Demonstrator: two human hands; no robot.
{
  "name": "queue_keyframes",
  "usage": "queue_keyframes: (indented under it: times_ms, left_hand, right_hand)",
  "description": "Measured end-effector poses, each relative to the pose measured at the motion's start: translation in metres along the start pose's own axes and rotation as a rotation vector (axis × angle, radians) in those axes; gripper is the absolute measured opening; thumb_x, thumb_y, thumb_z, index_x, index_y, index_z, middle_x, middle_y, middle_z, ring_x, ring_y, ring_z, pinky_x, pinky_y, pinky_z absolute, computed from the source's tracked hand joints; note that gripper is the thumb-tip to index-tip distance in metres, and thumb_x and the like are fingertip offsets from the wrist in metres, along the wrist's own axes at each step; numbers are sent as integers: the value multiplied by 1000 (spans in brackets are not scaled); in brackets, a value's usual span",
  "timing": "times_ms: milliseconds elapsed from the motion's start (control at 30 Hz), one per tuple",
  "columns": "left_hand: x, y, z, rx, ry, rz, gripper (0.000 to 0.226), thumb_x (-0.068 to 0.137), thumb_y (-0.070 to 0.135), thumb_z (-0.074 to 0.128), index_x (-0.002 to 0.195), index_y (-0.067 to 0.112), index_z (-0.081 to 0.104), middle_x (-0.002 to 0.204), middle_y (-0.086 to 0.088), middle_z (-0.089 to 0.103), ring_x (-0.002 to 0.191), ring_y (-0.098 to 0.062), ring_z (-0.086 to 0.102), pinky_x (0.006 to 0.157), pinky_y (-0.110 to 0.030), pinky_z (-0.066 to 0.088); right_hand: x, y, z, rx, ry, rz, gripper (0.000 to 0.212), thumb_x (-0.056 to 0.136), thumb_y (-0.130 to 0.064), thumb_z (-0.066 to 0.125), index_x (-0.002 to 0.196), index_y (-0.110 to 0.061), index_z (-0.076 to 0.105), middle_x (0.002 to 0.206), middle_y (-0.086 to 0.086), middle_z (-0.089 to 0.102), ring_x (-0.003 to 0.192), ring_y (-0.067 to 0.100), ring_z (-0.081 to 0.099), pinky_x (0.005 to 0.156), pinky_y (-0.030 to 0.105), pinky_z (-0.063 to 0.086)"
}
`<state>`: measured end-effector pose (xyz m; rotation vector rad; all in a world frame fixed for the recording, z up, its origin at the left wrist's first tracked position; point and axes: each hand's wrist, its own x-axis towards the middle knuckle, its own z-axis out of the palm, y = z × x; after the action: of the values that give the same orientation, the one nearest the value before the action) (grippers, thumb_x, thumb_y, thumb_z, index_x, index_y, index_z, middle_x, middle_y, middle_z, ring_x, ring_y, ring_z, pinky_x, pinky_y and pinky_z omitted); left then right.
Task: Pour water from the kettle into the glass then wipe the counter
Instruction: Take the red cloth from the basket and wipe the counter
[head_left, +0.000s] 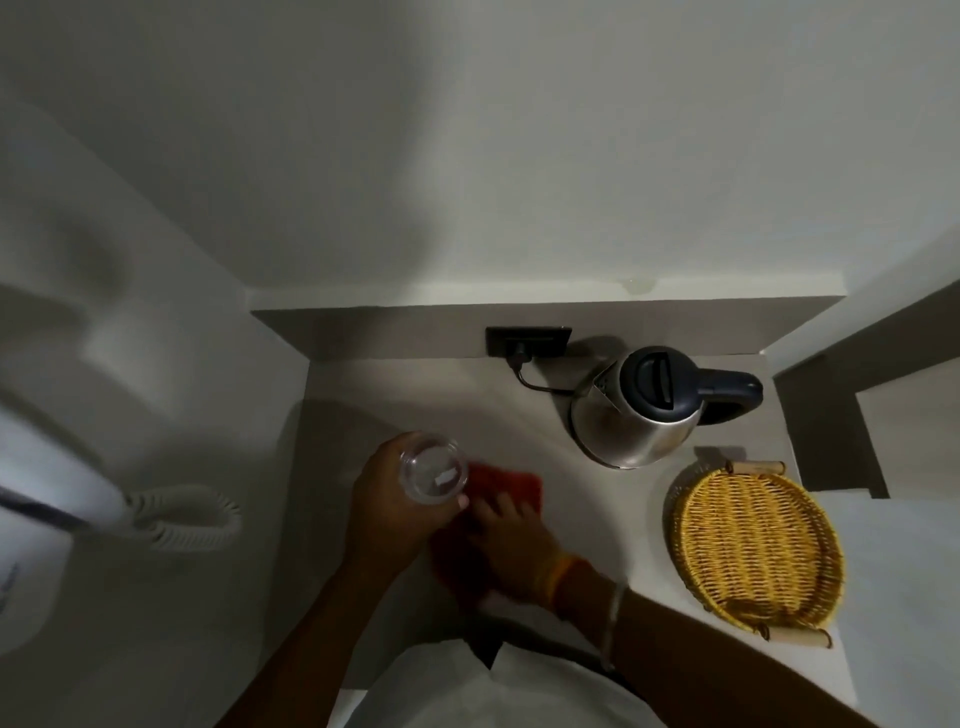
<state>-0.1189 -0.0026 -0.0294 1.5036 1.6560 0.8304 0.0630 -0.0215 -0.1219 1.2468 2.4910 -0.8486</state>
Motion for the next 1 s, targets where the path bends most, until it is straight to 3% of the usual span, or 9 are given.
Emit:
queue_keyframes:
  times_ms: [100,233,367,500,600,700,833,933,1000]
  left_hand:
    - [0,-14,-9,60,0,-20,81,55,27,103,116,56,58,115,31,67,106,1,65,88,-18,54]
    - [-3,-16,-8,85,7,-43,82,55,27,103,125,29,61,118,13,66,105,-10,65,86,-17,48]
    - [-2,-4,-5,42,48,-37,79,56,11,102,107,53,59,103,32,65,100,17,62,85,-9,51]
    - [-9,4,-9,30,30,-23,79,60,7,100,108,57,62,106,29,70,105,12,64,92,-32,57]
    - [-8,1,-15,35,53,-33,81,58,17,101,112,58,57,115,39,63,108,11,61,89,-24,54]
    - [-7,-5,-17,26,70,-60,84,55,19,103,119,45,56,114,30,62,107,-1,63,92,-31,55]
    - [-11,-6,-22,60,79,-33,83,56,20,102,122,36,55,115,30,58,107,-12,63,89,-23,52]
    - [-18,-4,-23,64,98,-14,81,56,20,102,121,40,57,113,26,62,105,-8,64,92,-30,55]
    - [-23,1,-21,45,105,5,85,57,15,101,114,57,57,109,36,63,104,6,63,91,-19,53]
  right_hand:
    - [-56,14,33,-148,50,-97,47,77,-56,71,122,-45,67,136,-1,61,110,33,63,80,47,58]
    - [-71,56,28,-56,123,262,69,83,-32,69,148,-36,45,143,13,51,117,43,56,91,56,52]
    - [5,51,-25,11,224,424,66,95,-36,53,156,-33,31,151,15,37,124,43,40,100,52,41]
    - [36,10,-25,-24,108,204,68,92,-34,62,154,-34,33,157,14,30,131,46,35,102,54,37]
    - [4,-18,4,9,-35,-25,53,97,-35,57,149,-30,44,155,10,38,133,45,38,103,57,39]
    - [-57,-8,39,-77,-20,-173,35,90,-44,58,123,-38,68,136,5,61,112,42,62,82,52,56]
    - [-98,44,34,-36,0,112,53,100,-41,47,151,-48,33,161,6,29,139,41,34,111,53,37]
    - [-63,70,5,-75,136,319,68,98,-33,54,155,-48,20,158,13,28,134,43,34,109,55,38]
    - [-24,65,-13,-48,200,408,64,98,-34,53,155,-41,26,151,15,35,125,42,40,102,52,42]
